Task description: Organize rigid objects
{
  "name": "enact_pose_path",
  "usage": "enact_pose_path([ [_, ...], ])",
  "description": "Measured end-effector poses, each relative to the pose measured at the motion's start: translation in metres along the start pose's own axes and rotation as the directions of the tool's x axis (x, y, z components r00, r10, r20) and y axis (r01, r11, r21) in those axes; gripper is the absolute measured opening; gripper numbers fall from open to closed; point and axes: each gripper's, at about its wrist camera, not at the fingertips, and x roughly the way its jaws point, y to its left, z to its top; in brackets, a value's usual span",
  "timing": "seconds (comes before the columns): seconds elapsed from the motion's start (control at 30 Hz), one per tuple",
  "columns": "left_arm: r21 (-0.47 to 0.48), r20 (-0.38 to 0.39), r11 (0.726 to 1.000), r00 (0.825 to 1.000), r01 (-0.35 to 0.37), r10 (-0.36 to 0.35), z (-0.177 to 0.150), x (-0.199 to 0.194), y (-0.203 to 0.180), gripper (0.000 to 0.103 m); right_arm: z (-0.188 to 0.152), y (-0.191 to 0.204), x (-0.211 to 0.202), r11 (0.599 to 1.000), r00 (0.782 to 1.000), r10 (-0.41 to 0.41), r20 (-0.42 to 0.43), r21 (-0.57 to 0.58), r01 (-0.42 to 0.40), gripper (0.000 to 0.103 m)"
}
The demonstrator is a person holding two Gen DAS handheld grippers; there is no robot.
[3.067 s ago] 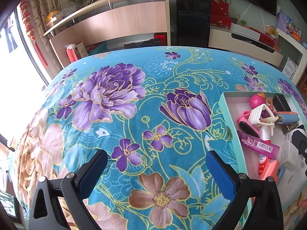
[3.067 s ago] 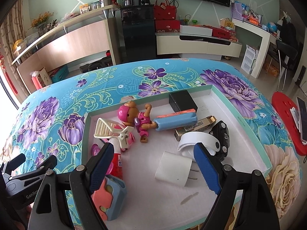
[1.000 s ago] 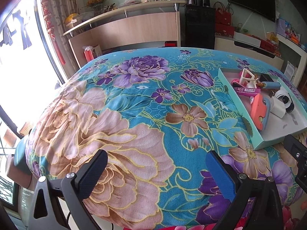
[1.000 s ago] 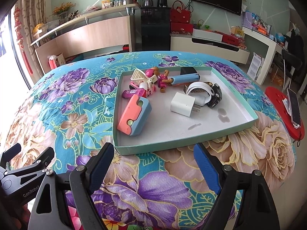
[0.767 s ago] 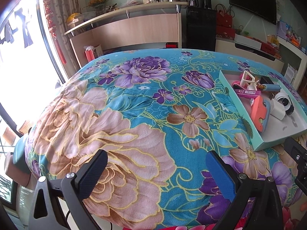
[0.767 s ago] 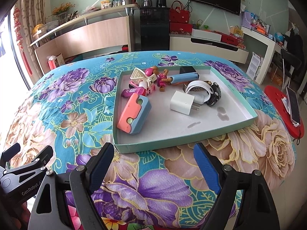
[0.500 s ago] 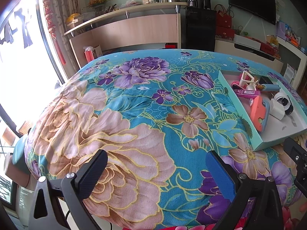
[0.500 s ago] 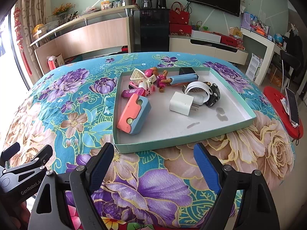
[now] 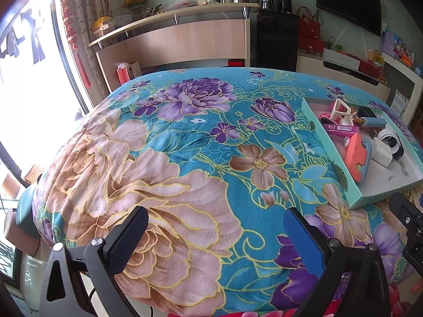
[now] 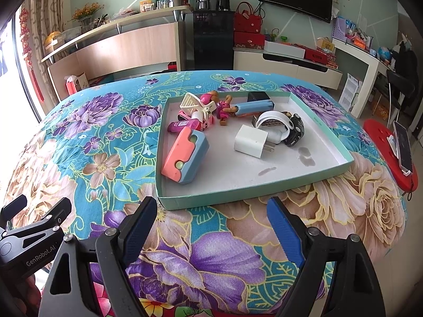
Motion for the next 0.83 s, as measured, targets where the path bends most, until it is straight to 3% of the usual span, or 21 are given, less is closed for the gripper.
enact_pose_path([
  [0.83, -0.004, 0.015, 0.999, 0.999, 0.042, -0.042, 0.0002, -0.0027, -0.0002, 0.103, -0.0007, -0.0011, 0.0002, 1.0, 1.0, -0.004, 0.001, 0.001, 0.004, 0.086],
])
